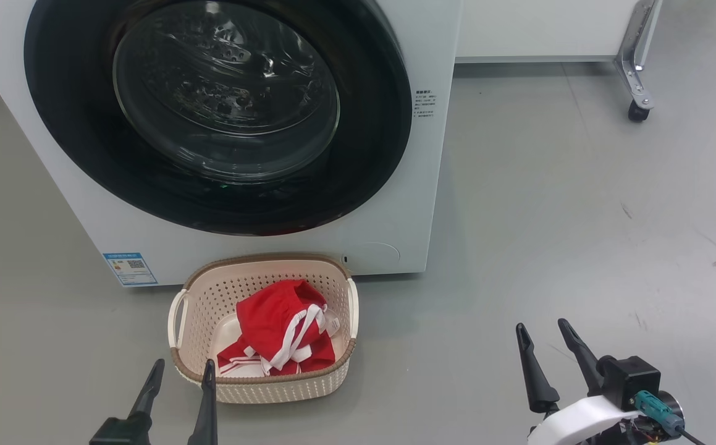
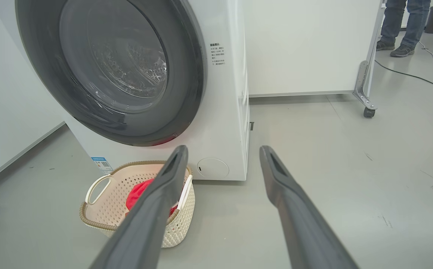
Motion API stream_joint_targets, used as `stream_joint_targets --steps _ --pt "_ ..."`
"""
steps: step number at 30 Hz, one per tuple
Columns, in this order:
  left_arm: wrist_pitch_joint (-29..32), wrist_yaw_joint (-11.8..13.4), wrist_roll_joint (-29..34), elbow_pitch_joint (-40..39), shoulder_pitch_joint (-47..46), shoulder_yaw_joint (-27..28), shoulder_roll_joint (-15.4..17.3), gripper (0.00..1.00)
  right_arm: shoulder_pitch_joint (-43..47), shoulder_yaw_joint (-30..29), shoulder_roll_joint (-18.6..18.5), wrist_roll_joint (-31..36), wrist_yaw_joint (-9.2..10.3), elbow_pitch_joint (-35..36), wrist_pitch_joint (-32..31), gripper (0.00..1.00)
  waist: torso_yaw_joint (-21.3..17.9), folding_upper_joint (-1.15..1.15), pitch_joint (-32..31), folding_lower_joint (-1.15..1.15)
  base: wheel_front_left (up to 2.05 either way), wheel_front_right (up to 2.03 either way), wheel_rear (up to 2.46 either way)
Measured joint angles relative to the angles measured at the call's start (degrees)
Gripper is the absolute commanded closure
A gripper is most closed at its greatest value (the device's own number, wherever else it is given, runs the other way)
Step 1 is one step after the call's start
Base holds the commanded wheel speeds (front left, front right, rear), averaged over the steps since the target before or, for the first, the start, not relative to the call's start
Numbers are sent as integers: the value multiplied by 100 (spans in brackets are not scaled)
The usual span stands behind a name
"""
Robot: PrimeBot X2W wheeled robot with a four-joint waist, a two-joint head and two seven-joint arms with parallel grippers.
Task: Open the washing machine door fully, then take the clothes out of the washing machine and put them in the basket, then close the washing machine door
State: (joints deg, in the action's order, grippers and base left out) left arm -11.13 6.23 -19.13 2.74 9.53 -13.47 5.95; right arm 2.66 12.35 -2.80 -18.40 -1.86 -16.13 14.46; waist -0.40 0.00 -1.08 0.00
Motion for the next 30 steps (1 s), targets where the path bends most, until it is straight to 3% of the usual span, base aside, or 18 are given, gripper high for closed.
stream_joint_targets --steps 2,3,14,30 --pt "7 0 1 -16 2 0 -1 0 3 8 1 -3 0 10 0 0 1 0 -1 0 0 0 0" --pt "7 0 2 -23 4 2 -1 100 7 10 1 -7 0 13 0 100 1 0 -1 0 0 0 0" --pt "7 -9 -190 249 108 -64 -97 100 214 8 52 -216 -8 -237 -10 100 4 0 7 0 0 0 0" --pt "159 -207 -1537 224 98 140 -123 100 208 -260 54 -1526 -63 -96 -299 100 8 0 34 0 0 0 0"
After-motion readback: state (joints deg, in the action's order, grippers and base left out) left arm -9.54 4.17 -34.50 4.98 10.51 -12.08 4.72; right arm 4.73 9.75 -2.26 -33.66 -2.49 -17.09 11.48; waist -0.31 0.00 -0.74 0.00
